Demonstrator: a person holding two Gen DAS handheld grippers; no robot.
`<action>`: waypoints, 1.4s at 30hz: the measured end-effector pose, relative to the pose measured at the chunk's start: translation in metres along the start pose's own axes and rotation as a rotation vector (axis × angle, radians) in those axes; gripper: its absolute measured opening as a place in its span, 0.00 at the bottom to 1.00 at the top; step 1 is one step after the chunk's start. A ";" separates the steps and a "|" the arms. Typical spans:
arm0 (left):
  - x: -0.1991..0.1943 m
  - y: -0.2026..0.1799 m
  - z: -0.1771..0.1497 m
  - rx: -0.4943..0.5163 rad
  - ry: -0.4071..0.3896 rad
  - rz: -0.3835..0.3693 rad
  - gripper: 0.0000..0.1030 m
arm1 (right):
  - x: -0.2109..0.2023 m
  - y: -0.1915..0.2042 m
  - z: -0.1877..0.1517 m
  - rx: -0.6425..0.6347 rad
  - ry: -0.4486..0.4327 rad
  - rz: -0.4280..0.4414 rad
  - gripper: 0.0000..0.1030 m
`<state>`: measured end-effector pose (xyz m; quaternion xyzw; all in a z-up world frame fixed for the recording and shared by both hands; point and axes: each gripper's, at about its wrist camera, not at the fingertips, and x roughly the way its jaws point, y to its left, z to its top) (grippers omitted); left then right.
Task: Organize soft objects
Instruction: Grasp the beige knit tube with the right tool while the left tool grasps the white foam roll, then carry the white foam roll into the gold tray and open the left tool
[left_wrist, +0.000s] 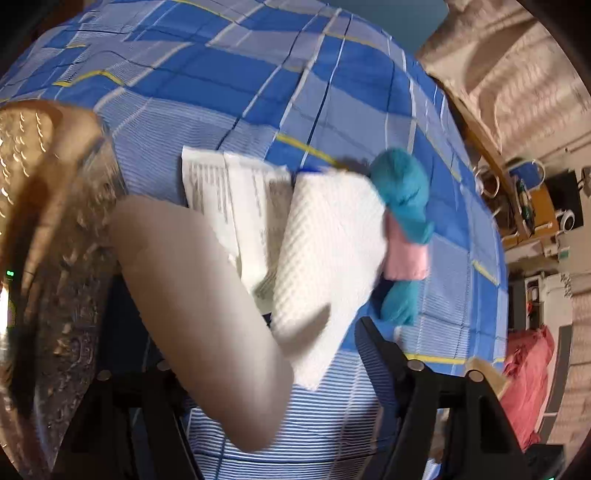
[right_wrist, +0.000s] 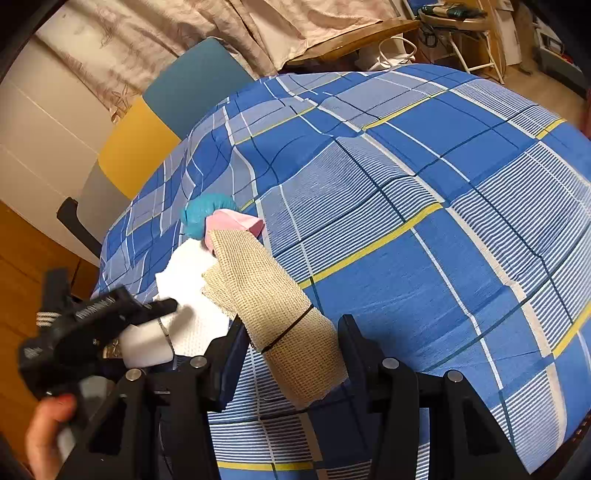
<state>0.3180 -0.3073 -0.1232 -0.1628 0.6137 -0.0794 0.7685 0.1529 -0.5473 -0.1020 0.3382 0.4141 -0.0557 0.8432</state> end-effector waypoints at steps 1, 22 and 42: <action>0.002 0.003 -0.005 0.002 -0.001 0.005 0.45 | 0.000 0.000 0.000 -0.001 0.000 0.003 0.48; -0.054 0.041 -0.131 0.350 -0.120 -0.216 0.17 | 0.008 0.007 -0.005 -0.069 -0.001 -0.044 0.48; -0.147 0.140 -0.155 0.426 -0.216 -0.259 0.17 | 0.000 0.031 -0.022 -0.184 -0.046 -0.035 0.48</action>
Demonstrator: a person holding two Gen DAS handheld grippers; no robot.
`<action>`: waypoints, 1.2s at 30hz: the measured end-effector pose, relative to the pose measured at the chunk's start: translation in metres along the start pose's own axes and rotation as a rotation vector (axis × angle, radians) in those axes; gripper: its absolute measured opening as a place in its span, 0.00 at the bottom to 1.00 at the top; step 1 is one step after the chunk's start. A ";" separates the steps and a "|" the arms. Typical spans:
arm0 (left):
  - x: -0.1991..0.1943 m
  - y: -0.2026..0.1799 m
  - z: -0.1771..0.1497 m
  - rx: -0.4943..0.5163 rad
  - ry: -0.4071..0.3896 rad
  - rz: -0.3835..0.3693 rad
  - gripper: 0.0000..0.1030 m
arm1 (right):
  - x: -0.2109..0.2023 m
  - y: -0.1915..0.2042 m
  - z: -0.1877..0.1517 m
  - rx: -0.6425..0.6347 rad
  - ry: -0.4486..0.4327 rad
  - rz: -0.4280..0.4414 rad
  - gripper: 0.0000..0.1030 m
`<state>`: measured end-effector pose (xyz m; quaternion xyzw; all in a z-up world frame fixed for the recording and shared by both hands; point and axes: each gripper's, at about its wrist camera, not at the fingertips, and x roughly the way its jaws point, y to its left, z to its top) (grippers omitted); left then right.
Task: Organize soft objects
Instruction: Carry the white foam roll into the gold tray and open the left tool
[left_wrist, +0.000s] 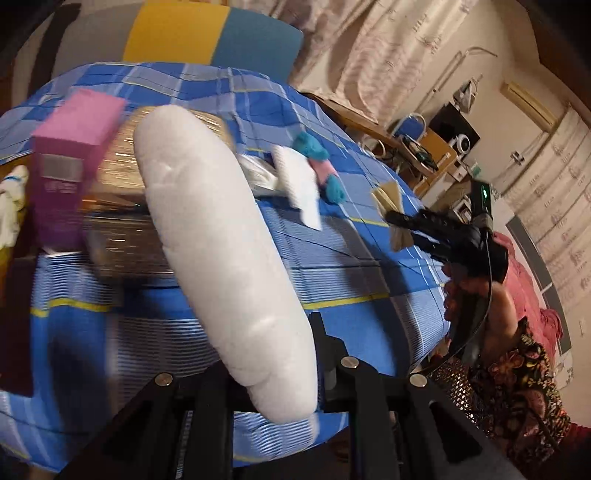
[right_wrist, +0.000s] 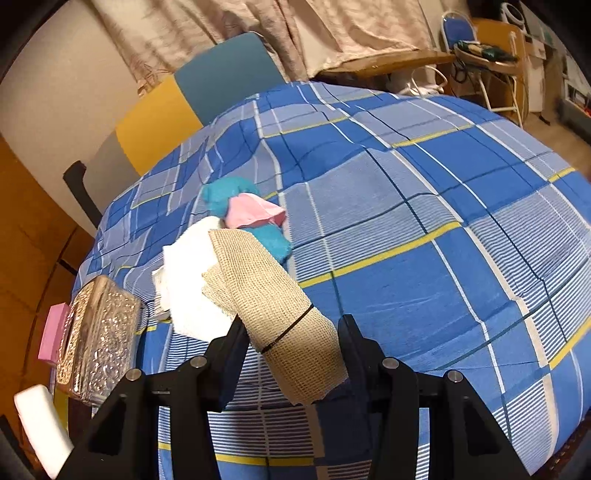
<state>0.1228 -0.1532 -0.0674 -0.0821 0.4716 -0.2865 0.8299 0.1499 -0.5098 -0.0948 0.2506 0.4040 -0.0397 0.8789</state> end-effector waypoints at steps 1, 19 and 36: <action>-0.006 0.008 0.001 -0.010 -0.005 0.008 0.17 | -0.001 0.003 -0.002 -0.010 -0.004 0.005 0.48; -0.091 0.191 0.007 -0.255 0.002 0.216 0.17 | -0.038 0.050 -0.055 -0.074 -0.060 0.052 0.48; -0.100 0.320 0.005 -0.368 0.199 0.457 0.44 | -0.077 0.129 -0.082 -0.142 -0.106 0.141 0.48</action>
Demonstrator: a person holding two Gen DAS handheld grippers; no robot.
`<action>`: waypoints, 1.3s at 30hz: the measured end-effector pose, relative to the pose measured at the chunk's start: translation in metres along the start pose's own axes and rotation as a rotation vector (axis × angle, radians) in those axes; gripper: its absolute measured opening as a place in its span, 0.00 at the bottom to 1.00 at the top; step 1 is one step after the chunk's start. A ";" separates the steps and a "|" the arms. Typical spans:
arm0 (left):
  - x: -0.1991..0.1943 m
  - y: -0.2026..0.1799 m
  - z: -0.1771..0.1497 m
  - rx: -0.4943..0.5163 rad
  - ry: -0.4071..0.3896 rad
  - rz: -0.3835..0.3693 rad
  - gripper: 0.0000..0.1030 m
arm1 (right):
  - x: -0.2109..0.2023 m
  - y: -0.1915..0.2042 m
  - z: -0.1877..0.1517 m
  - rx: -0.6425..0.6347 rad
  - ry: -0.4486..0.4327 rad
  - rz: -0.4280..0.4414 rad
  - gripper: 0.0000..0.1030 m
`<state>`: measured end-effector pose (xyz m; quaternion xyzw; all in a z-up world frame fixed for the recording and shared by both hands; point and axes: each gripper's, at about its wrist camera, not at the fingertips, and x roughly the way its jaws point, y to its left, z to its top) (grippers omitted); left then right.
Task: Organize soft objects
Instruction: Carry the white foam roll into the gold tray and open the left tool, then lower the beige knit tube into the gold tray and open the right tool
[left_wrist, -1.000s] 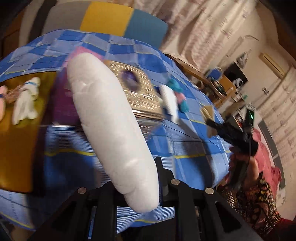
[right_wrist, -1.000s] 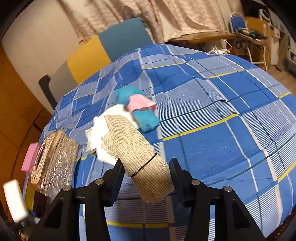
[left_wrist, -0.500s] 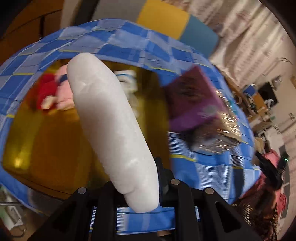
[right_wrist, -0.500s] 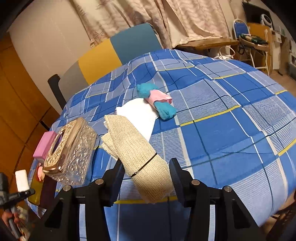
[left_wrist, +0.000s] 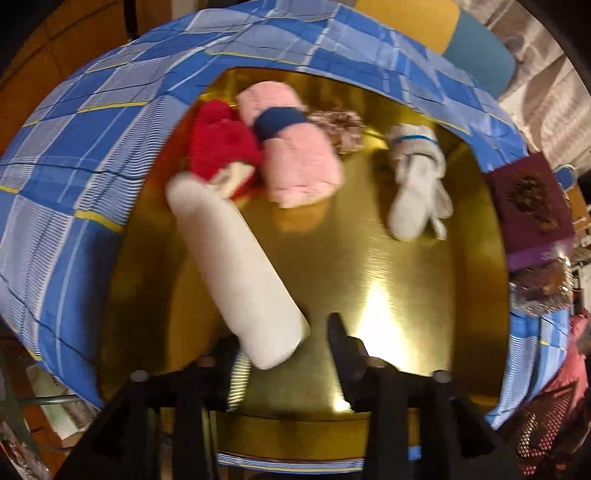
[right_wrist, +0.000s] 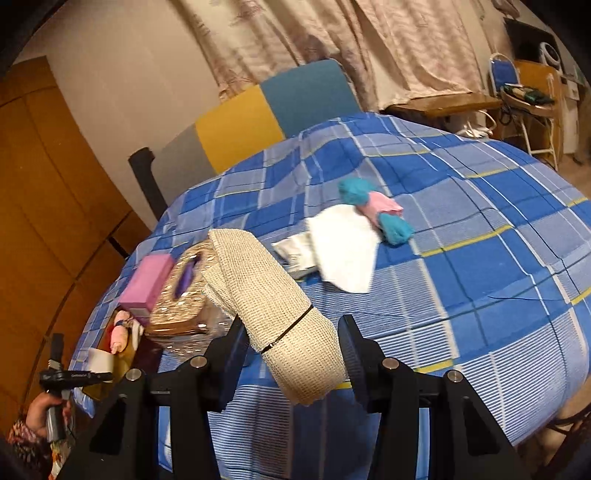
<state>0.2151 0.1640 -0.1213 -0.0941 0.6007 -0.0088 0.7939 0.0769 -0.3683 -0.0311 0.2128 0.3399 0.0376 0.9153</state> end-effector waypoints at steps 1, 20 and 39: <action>0.000 0.003 0.001 -0.007 -0.001 0.013 0.44 | 0.000 0.005 0.000 -0.008 0.002 0.004 0.48; -0.062 0.011 -0.090 -0.243 -0.419 -0.110 0.47 | 0.018 0.163 -0.026 -0.241 0.075 0.255 0.48; -0.076 0.029 -0.117 -0.306 -0.484 -0.065 0.47 | 0.141 0.327 -0.091 -0.434 0.367 0.380 0.48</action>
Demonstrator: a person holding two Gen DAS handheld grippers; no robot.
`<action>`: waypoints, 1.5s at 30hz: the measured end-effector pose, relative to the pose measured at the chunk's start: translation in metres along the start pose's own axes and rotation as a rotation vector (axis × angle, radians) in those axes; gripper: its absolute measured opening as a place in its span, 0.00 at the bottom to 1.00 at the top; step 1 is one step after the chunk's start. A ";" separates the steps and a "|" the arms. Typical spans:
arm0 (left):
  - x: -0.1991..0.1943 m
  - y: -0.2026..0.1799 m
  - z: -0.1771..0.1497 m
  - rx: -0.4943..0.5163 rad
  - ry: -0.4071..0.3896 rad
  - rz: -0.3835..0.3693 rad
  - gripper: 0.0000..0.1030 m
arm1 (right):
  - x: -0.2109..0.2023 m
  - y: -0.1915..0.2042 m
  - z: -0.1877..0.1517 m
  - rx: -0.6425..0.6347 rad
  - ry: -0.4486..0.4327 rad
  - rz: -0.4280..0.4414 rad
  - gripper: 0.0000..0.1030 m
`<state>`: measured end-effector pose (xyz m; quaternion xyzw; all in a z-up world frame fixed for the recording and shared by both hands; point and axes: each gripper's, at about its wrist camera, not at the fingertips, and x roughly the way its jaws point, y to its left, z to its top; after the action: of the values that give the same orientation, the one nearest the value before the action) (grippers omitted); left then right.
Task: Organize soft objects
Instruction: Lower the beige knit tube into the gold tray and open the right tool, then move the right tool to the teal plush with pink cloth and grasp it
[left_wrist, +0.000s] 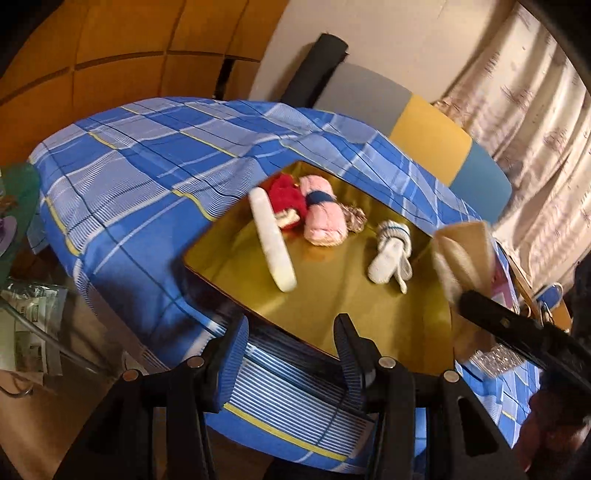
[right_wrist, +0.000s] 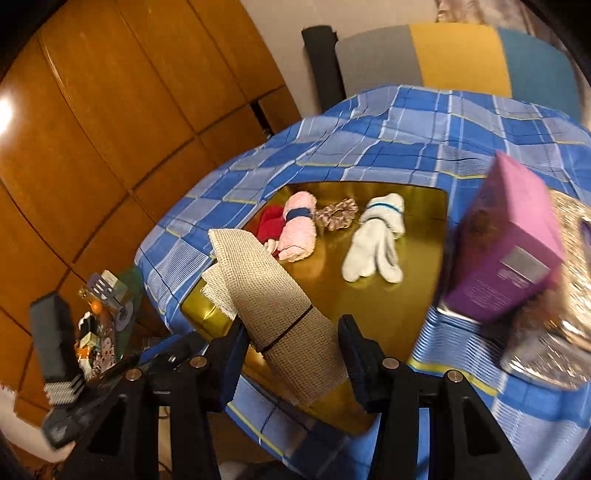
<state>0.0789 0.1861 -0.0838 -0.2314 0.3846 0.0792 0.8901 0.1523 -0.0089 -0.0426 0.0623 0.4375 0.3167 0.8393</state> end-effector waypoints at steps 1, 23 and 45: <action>0.001 0.002 0.000 -0.006 0.001 0.005 0.47 | 0.009 0.002 0.004 0.006 0.014 -0.003 0.48; 0.002 0.024 0.010 -0.078 -0.011 0.024 0.47 | 0.118 -0.001 0.024 0.195 0.157 -0.051 0.65; 0.007 -0.020 -0.009 0.078 0.023 -0.123 0.47 | -0.050 0.027 -0.013 -0.115 -0.186 -0.133 0.70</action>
<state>0.0841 0.1641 -0.0875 -0.2204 0.3826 0.0068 0.8972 0.1082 -0.0196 -0.0056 0.0142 0.3421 0.2776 0.8976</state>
